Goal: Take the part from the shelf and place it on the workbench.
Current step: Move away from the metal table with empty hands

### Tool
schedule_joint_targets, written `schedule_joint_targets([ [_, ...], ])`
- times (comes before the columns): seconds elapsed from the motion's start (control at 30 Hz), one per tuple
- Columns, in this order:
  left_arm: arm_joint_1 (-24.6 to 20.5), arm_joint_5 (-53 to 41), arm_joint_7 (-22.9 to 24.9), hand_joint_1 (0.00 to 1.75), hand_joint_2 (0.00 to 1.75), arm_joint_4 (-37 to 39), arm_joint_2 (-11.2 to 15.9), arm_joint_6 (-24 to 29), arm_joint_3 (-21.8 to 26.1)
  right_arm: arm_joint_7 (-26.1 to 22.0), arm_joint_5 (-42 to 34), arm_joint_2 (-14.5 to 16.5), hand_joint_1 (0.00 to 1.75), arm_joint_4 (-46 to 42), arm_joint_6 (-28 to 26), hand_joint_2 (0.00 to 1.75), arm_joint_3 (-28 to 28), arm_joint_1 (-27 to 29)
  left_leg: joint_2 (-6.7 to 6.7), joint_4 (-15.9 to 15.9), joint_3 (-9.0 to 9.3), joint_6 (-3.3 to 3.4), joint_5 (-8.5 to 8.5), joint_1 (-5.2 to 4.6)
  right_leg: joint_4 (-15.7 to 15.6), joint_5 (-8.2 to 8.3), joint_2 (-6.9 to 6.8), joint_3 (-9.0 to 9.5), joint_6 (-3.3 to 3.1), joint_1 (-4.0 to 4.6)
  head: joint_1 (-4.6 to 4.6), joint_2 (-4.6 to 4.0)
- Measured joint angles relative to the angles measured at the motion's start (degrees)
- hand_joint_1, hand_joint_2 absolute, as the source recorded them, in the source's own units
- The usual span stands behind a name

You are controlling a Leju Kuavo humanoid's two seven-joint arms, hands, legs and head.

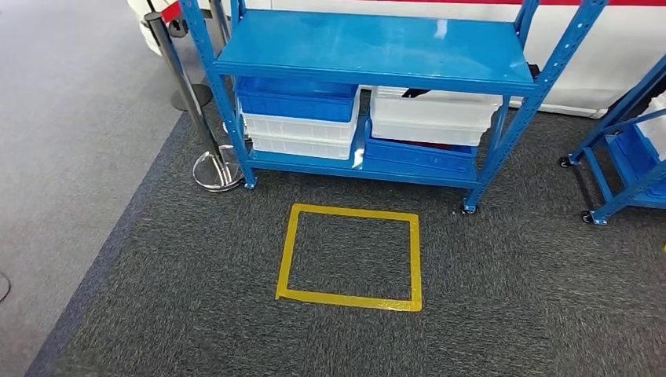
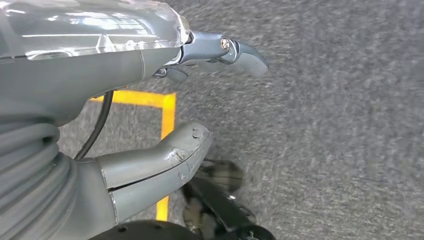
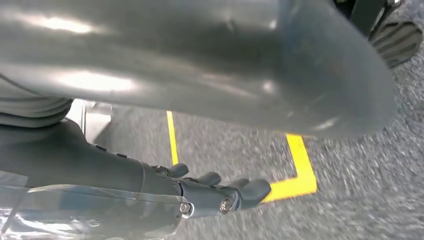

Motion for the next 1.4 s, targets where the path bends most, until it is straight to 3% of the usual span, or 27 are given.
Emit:
schedule_joint_targets([
  [0.1,0.1,-0.1,0.0,0.00,1.75,0.0,0.0,0.1,0.0,0.0,0.0,0.1,0.00,0.0,0.0,0.00,-0.2,0.0,-1.93,-8.9,0.05,-0.38,9.40,0.48,0.4,-1.49,2.02,1.44,1.03,-0.34,-0.26,0.00],
  [0.13,0.2,-0.1,0.1,0.00,1.75,0.0,0.0,0.1,0.0,0.0,0.0,0.1,0.00,0.0,0.0,0.00,-0.3,0.0,-2.61,-10.6,0.12,-0.16,11.68,0.49,0.7,-1.91,2.54,1.49,1.44,-0.34,-0.37,0.00],
  [0.17,0.2,-0.2,0.1,0.00,1.75,0.0,0.0,0.1,0.0,0.0,0.0,0.1,0.00,0.0,0.0,0.00,-0.3,-0.1,-2.93,-11.2,0.08,0.29,12.65,0.41,0.8,-2.24,2.98,1.44,1.87,-0.31,-0.45,0.00],
  [0.23,0.1,-0.2,0.1,0.00,1.75,0.0,-0.1,0.0,0.0,0.0,0.0,0.1,0.00,0.0,0.0,0.00,-0.4,0.0,-2.39,-11.3,0.35,1.42,12.99,0.29,0.7,-2.72,3.27,1.40,2.63,-0.36,-0.46,0.00],
  [0.3,-0.2,-0.2,0.0,0.00,1.75,0.0,-0.3,-0.1,-0.1,0.0,0.0,0.1,0.00,0.0,0.0,0.00,-0.4,0.1,-1.53,-11.8,0.70,2.31,13.12,0.37,2.4,-3.89,0.85,0.74,3.24,-0.36,-0.21,0.00],
  [0.37,-0.1,-0.3,0.0,0.00,1.75,0.0,-0.4,-0.2,-0.1,0.0,0.0,0.1,0.00,0.0,0.0,0.00,-0.4,-0.1,-0.38,-12.1,1.17,2.97,12.86,0.27,8.2,-6.70,-2.14,-2.32,3.69,-0.35,0.19,0.00],
  [0.43,0.0,-0.3,0.0,0.00,1.75,0.0,-0.3,-0.2,-0.1,0.0,0.0,0.1,0.00,0.0,0.0,0.00,-0.4,-0.3,0.94,-12.2,1.62,3.27,12.36,0.08,14.5,-8.68,-2.83,-6.26,3.89,-0.50,0.31,0.00],
  [0.47,0.0,-0.3,0.0,0.00,1.75,0.0,-0.3,-0.2,-0.1,0.0,0.0,0.1,0.00,0.0,0.0,0.00,-0.5,-0.2,1.53,-12.2,1.92,3.29,12.07,0.02,15.5,-8.18,-2.89,-7.23,3.88,-0.55,0.32,0.00],
  [0.5,0.0,-0.3,0.0,0.00,1.75,0.0,-0.4,-0.2,-0.1,0.0,0.0,0.1,0.00,0.0,0.0,0.00,-0.5,-0.2,2.08,-12.2,2.29,3.27,11.77,-0.03,14.5,-6.61,-3.01,-7.13,3.77,-0.56,0.33,0.00],
  [0.53,0.0,-0.3,-0.1,0.00,1.75,0.0,-0.4,-0.2,-0.1,0.0,0.0,0.1,0.00,0.0,0.0,0.00,-0.5,-0.1,2.59,-12.2,2.74,3.19,11.46,-0.06,11.4,-4.28,-3.43,-5.99,3.52,-0.48,0.36,0.00],
  [0.6,0.0,-0.4,-0.1,0.00,1.75,0.0,-0.5,-0.3,-0.2,0.0,0.0,0.0,0.00,0.0,0.1,0.00,-0.5,-0.2,3.61,-12.2,3.51,2.82,10.84,-0.20,4.1,-0.80,-6.03,-2.87,2.64,0.18,0.40,0.00],
  [0.67,0.0,-0.6,-0.2,0.00,1.75,0.0,-0.6,-0.4,-0.2,-0.1,0.0,0.0,0.00,0.0,0.1,0.00,-0.5,-0.4,4.62,-12.4,4.01,2.25,10.41,-0.38,0.9,-0.17,-7.72,-1.62,1.87,0.92,0.42,0.00],
  [0.73,-0.2,-0.6,-0.3,0.00,1.75,0.0,-0.7,-0.7,-0.2,0.0,0.0,0.0,0.00,0.0,0.0,0.00,-0.5,-0.4,5.71,-12.8,4.63,1.68,10.19,-0.52,0.5,-0.09,-6.58,-1.56,1.42,0.91,0.44,0.00],
  [0.8,-0.3,-0.4,-0.4,0.00,1.75,-0.1,-0.7,-0.8,-0.2,0.1,0.0,0.1,0.00,0.0,0.0,0.00,-0.6,-0.3,4.49,-11.9,4.83,1.19,9.17,-0.51,-0.4,0.32,-5.36,-0.96,0.89,0.41,0.37,0.00],
  [0.83,-0.3,-0.3,-0.4,0.00,1.75,-0.1,-0.7,-0.9,-0.2,0.1,0.0,0.1,0.00,0.0,-0.1,0.00,-0.6,-0.3,3.06,-9.8,4.02,0.99,7.80,-0.48,-0.8,0.52,-4.75,-0.66,0.64,0.11,0.21,0.00],
  [0.9,-0.2,-0.2,-0.5,0.00,1.75,-0.1,-0.7,-1.0,-0.2,0.2,0.0,0.1,0.00,0.0,-0.1,0.00,-0.6,-0.4,0.57,-2.7,0.59,0.76,4.26,-0.34,-1.0,0.57,-3.52,-0.56,0.34,-0.03,-0.11,0.00],
  [0.93,-0.1,-0.2,-0.5,0.00,1.75,-0.1,-0.8,-1.1,-0.2,0.2,0.0,0.1,0.00,0.0,-0.1,0.00,-0.6,-0.5,0.16,0.8,-1.32,0.63,3.04,-0.33,-0.9,0.52,-2.75,-0.56,0.28,-0.03,-0.18,0.00],
  [0.97,0.0,-0.2,-0.5,0.00,1.75,-0.1,-0.8,-1.1,-0.2,0.3,0.1,0.1,0.00,0.0,-0.1,0.00,-0.7,-0.5,0.06,2.7,-2.50,0.54,2.99,-0.31,-0.8,0.45,-1.99,-0.52,0.26,-0.03,-0.19,0.00],
  [1.0,0.0,-0.3,-0.5,0.00,1.75,-0.2,-0.8,-1.0,-0.2,0.4,0.1,0.2,0.00,0.0,-0.1,0.00,-0.7,-0.5,0.02,2.3,-2.71,0.51,4.16,-0.31,-0.7,0.37,-1.19,-0.45,0.32,-0.05,-0.19,0.00],
  [1.03,0.1,-0.4,-0.5,0.00,1.75,-0.2,-0.8,-1.0,-0.2,0.5,0.1,0.2,0.00,0.0,-0.2,0.00,-0.8,-0.5,-0.15,-0.2,-1.87,0.53,6.33,-0.28,-0.6,0.25,-0.41,-0.35,0.45,-0.09,-0.21,0.00],
  [1.1,0.1,-0.7,-0.5,0.00,1.75,-0.4,-0.8,-1.0,-0.3,0.6,0.1,0.3,0.00,0.0,-0.2,0.00,-0.9,-0.5,-2.14,-8.1,1.14,0.73,10.50,-0.09,-0.1,-0.11,0.92,-0.31,0.90,-0.10,-0.28,0.00],
  [1.17,0.1,-0.9,-0.5,0.00,1.75,-0.5,-0.9,-0.9,-0.3,0.6,0.2,0.3,0.00,0.0,-0.2,0.00,-0.9,-0.6,-4.11,-12.2,2.78,1.11,11.70,0.02,0.2,-0.29,1.96,-0.65,1.51,-0.06,-0.31,0.00],
  [1.23,0.1,-1.1,-0.5,0.00,1.75,-0.6,-1.2,-0.9,-0.3,0.7,0.2,0.3,0.00,0.0,-0.3,0.00,-0.9,-0.6,-3.85,-12.6,2.97,1.71,11.62,-0.07,0.1,-0.12,2.91,-0.97,2.24,-0.12,-0.29,0.00],
  [1.27,0.0,-1.2,-0.6,0.00,1.75,-0.6,-1.3,-0.9,-0.4,0.8,0.2,0.3,0.00,0.0,-0.3,0.00,-0.9,-0.5,-3.30,-12.9,3.13,2.11,11.78,-0.03,0.2,-0.17,2.82,-1.01,2.57,-0.20,-0.30,0.00],
  [1.33,0.1,-1.3,-0.7,0.00,1.75,-0.9,-1.6,-1.0,-0.5,1.1,0.2,0.3,0.00,0.0,-0.4,0.00,-1.0,-0.5,-2.09,-13.6,3.40,2.92,12.09,0.14,2.5,-1.66,0.72,-2.03,3.18,-0.21,-0.05,0.00],
  [1.4,0.2,-1.3,-0.7,0.00,1.75,-1.2,-1.9,-1.0,-0.7,1.3,0.1,0.3,0.00,0.1,-0.4,0.00,-1.0,-0.7,-0.66,-13.8,3.54,3.35,12.05,0.10,9.1,-5.13,-2.05,-5.40,3.73,-0.29,0.26,0.00],
])
